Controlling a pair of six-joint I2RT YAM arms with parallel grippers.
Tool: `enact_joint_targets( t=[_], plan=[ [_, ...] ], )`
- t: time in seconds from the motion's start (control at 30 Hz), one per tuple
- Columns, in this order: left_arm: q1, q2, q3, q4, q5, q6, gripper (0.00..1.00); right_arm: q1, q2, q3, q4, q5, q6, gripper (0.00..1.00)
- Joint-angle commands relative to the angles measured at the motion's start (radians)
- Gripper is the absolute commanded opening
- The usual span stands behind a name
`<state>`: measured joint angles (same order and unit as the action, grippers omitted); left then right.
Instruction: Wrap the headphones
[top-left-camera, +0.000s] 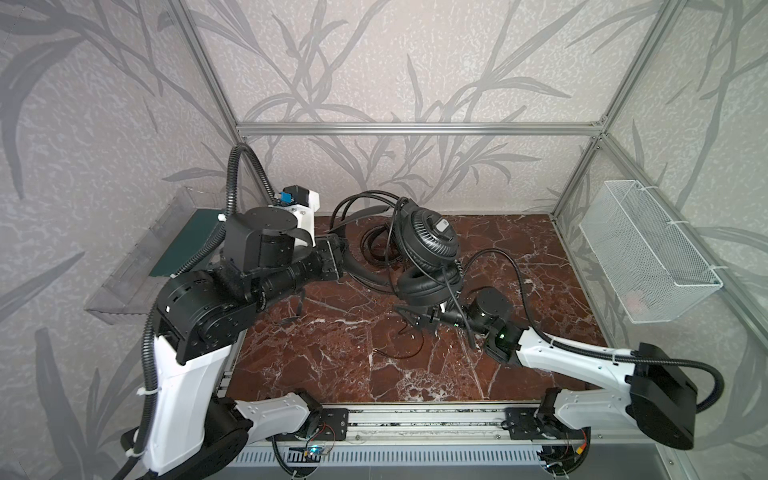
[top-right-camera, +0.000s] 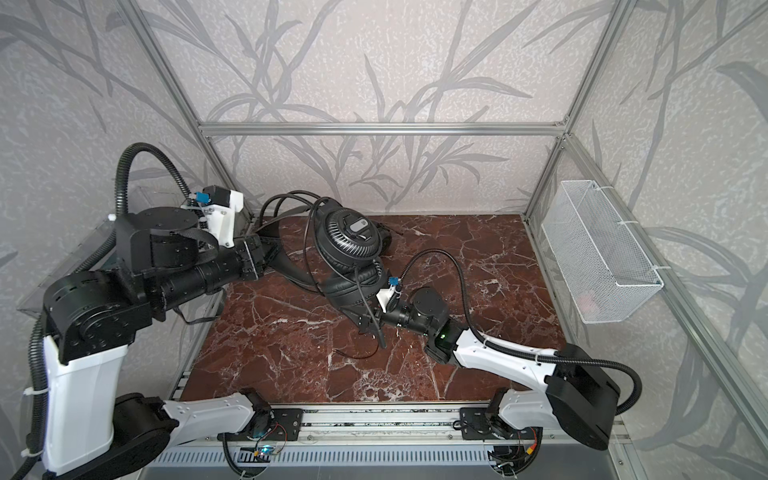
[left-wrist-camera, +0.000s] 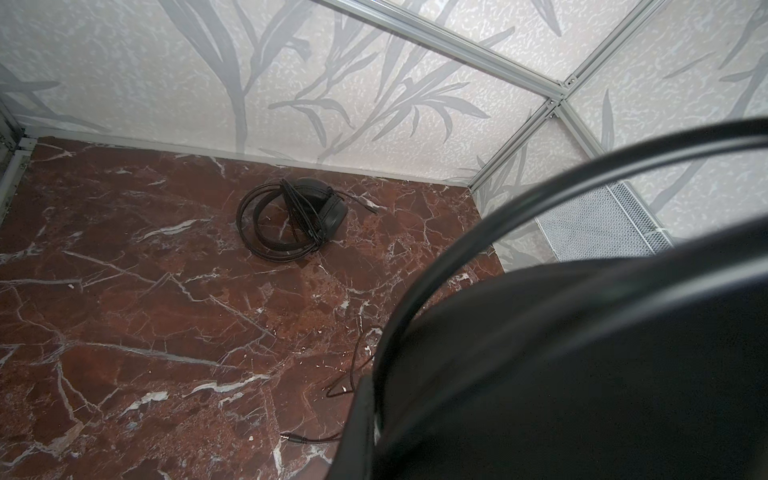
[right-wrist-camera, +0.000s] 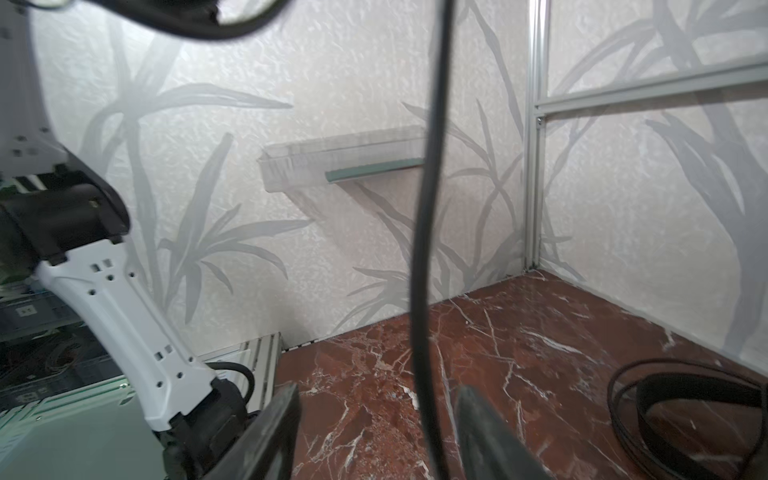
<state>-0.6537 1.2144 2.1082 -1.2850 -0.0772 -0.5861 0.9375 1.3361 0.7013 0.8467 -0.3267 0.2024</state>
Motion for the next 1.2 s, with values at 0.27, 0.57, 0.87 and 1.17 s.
enact_joint_targets(
  t=[0.27,0.57,0.87,1.17],
  plan=[
    [-0.002,0.066,0.156,0.010,-0.098,-0.063,0.00,-0.045,0.188,0.004,0.143,-0.020,-0.005,0.04],
    [0.119,0.174,0.249,0.002,-0.190,-0.058,0.00,0.032,0.353,-0.139,0.364,-0.002,0.155,0.00],
    [0.325,0.213,0.085,0.118,-0.093,-0.154,0.00,0.230,0.200,-0.210,0.201,0.127,0.064,0.08],
    [0.370,0.163,-0.085,0.227,-0.107,-0.230,0.00,0.373,0.071,-0.159,0.046,0.087,0.027,0.15]
  ],
)
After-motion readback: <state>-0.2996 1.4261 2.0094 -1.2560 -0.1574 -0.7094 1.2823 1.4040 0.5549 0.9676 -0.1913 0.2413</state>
